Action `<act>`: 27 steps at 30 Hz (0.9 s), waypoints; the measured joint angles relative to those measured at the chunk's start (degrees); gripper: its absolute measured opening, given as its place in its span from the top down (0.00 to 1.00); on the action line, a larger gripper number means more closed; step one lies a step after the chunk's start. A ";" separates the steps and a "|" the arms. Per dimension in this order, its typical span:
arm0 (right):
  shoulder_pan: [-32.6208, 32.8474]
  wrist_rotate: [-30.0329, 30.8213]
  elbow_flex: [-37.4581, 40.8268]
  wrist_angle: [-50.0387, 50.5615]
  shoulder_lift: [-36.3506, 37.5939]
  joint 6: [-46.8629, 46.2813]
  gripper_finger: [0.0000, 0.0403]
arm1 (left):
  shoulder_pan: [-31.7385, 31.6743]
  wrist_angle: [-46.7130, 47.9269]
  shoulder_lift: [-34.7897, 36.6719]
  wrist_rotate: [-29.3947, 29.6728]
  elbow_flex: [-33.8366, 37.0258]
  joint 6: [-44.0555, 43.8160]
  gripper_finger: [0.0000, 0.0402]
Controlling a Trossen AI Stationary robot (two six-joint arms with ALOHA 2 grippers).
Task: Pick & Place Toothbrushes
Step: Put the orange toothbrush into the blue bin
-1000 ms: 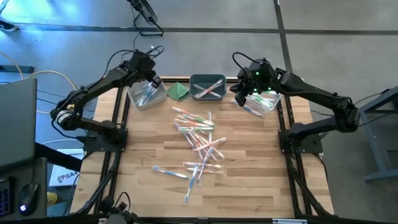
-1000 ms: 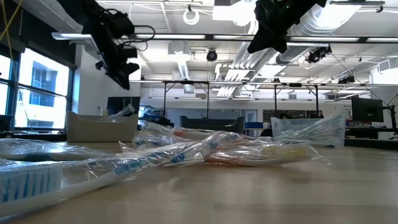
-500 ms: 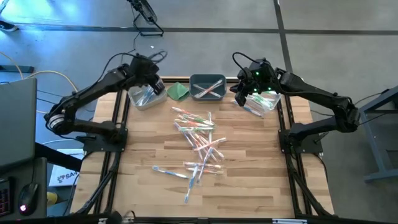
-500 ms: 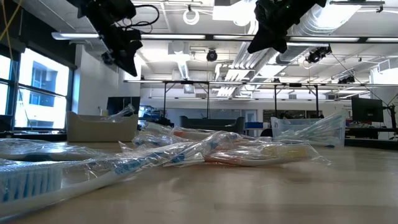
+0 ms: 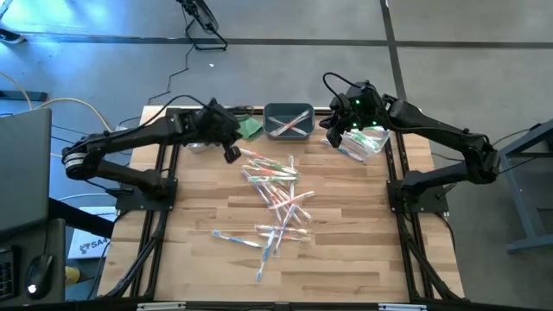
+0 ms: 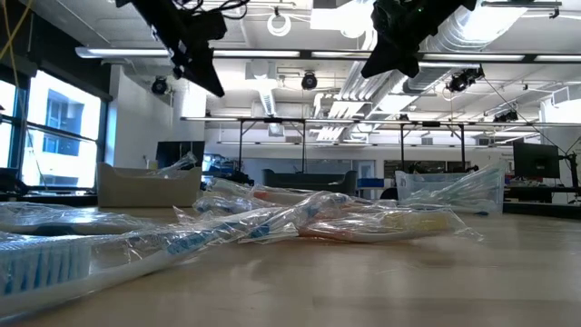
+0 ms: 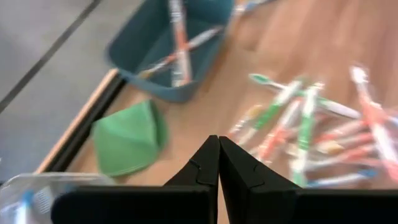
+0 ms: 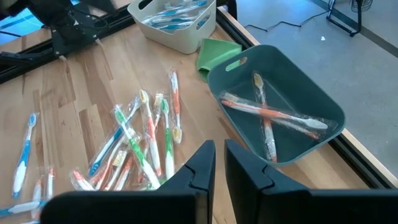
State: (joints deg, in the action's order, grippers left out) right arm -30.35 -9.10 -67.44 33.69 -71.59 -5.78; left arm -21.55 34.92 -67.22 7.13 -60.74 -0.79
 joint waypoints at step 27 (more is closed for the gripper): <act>0.00 0.17 0.00 -0.07 0.00 3.04 0.93 | 17.20 3.06 0.00 -2.70 0.03 -15.66 0.99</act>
State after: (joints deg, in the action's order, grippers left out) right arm -30.35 -8.93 -67.44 33.63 -71.59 -2.74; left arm -4.35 37.97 -67.22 4.43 -60.71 -16.46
